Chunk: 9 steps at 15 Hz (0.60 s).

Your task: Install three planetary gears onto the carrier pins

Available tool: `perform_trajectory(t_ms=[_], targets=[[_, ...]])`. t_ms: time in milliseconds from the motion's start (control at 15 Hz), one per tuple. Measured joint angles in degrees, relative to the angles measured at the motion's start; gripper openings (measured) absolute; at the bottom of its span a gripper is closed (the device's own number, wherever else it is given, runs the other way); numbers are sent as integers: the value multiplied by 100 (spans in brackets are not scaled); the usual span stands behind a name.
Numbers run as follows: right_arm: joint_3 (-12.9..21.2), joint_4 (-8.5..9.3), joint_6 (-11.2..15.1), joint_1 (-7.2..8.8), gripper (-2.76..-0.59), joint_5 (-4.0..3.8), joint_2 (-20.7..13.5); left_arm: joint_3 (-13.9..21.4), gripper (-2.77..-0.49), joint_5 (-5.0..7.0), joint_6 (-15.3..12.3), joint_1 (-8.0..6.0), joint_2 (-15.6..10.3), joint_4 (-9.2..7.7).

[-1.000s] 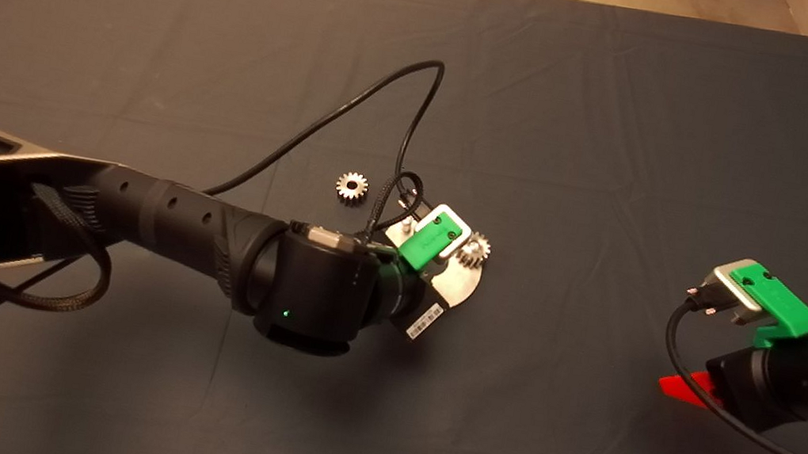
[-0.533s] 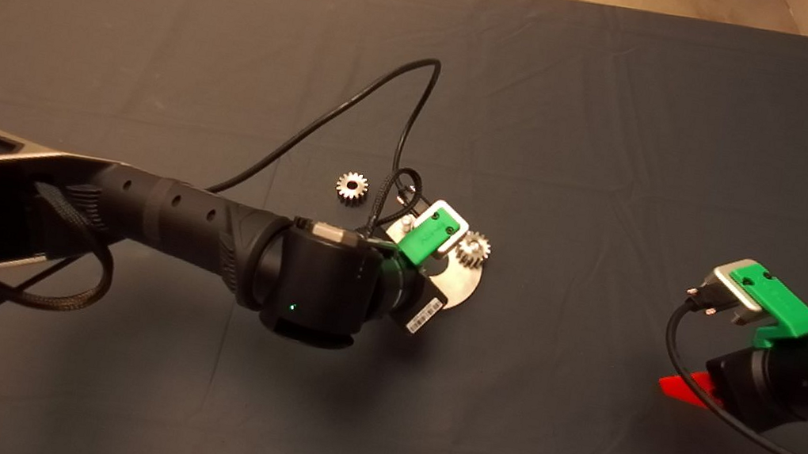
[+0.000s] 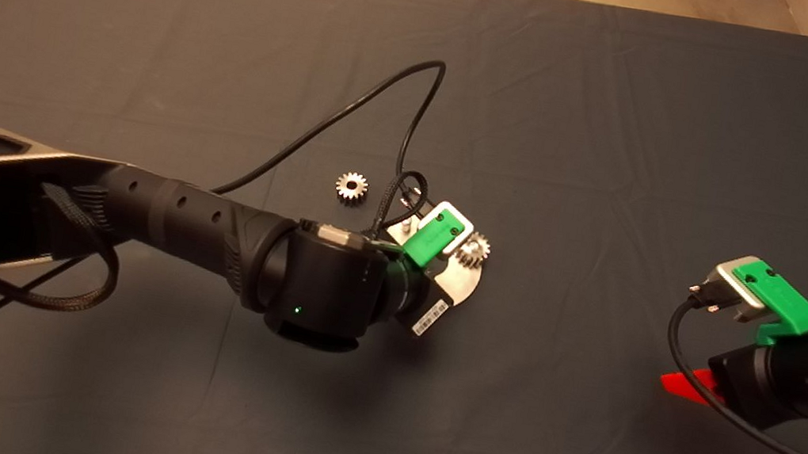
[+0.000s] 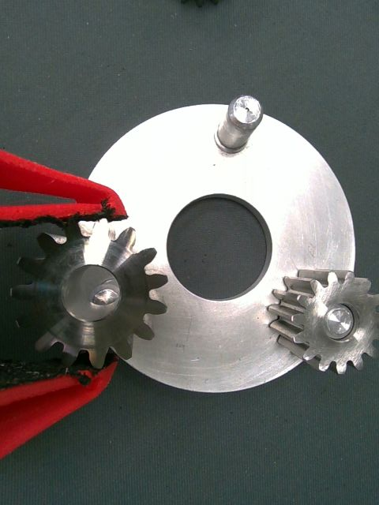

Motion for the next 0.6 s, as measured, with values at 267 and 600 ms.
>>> perform_trajectory(t_ms=[267,600], targets=[[0,0,0,0,-147,0,0,0,-254,2,-39,13,0,2],[0,0,0,79,-147,1,-2,46,-255,-2,-85,138,11,13]])
